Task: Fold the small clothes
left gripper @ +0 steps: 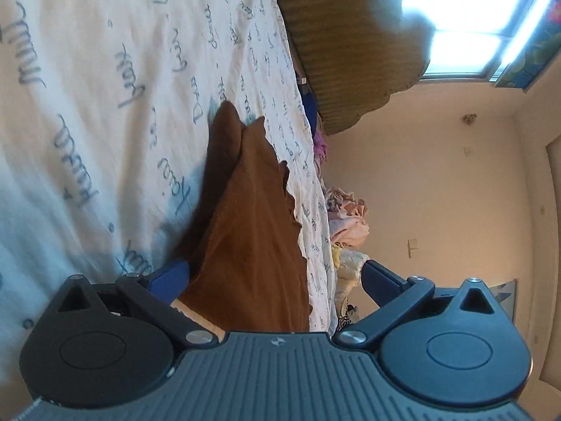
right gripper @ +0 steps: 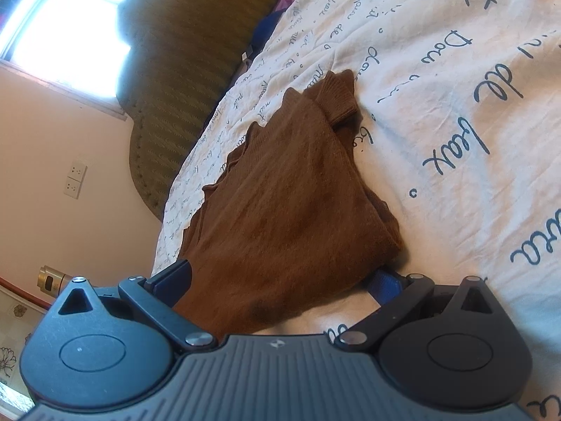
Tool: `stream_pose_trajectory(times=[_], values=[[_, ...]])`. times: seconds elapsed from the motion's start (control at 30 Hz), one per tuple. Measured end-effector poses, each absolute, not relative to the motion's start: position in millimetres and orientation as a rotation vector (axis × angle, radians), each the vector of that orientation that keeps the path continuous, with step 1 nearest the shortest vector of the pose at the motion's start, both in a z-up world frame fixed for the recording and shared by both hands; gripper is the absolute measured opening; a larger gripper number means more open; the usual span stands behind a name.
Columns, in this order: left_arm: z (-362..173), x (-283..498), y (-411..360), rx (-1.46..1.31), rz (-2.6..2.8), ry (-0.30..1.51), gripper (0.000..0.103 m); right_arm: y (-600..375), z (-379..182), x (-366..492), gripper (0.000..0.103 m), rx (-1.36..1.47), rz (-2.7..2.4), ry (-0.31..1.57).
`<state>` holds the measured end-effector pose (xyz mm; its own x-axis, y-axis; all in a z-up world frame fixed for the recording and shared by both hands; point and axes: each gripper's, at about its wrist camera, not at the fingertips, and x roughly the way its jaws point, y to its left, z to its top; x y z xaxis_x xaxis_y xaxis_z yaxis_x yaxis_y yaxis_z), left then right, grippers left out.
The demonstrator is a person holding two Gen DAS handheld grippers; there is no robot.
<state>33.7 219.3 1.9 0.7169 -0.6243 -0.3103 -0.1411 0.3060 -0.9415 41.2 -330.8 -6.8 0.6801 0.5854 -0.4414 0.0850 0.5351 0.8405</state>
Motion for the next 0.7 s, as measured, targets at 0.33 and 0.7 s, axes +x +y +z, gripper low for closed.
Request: stream_pose_trajectory(times=[0.33, 0.7], values=[[61.2, 72.9, 239.1, -0.813, -0.084, 0.749, 0.102, -336.6, -9.2, 39.4, 0.103, 1.01, 0.358, 0.796], [130.5, 31.0, 330.8, 0.106, 0.651, 0.408, 0.097, -339.2, -10.6, 33.9, 0.103, 0.993, 0.404, 0.769]])
